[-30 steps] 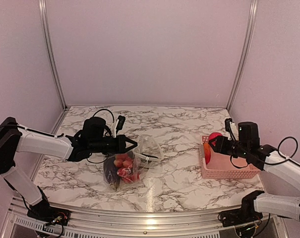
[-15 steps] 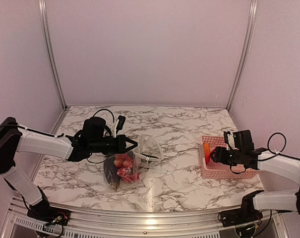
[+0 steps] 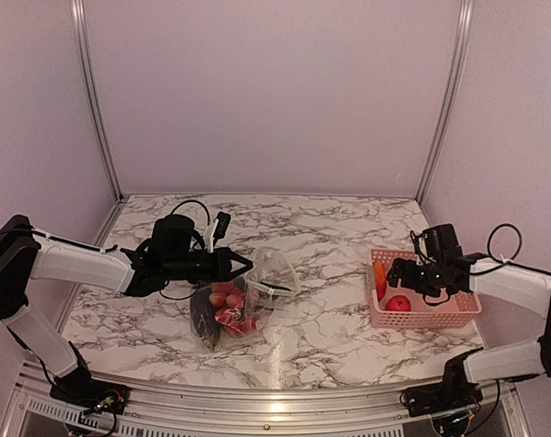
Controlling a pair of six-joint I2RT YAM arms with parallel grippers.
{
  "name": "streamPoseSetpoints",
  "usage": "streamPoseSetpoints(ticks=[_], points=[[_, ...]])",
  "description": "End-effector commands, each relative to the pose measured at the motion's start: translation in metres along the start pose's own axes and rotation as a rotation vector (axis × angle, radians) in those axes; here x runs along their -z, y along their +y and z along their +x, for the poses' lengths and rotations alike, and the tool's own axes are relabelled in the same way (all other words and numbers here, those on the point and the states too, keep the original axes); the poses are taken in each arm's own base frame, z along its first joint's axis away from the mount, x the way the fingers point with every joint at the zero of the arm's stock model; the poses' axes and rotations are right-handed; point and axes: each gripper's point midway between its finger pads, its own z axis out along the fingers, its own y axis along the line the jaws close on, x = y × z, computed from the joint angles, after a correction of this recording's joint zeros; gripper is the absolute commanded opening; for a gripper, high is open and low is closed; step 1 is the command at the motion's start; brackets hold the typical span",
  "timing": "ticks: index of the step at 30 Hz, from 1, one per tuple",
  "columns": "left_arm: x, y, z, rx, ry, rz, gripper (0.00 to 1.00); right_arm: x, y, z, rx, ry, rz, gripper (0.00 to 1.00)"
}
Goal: Open the zip-top bag and remove the fake food
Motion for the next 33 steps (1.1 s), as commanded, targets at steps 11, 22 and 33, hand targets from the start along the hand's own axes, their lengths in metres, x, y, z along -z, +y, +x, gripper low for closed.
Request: streamPoseSetpoints(ticks=[11,22,33], points=[[-0.005,-0.004,-0.010,-0.009,-0.023,0.029,0.00,0.073,0.041,-0.079,0.092,-0.201,-0.134,0.99],[-0.001,-0.010,-0.009,-0.020,-0.012,0.051,0.00,0.094,0.157,-0.092,0.343,-0.212,-0.594,0.85],[0.007,-0.022,0.013,-0.039,0.067,0.102,0.00,0.075,0.250,-0.031,0.679,-0.192,-0.738,0.70]])
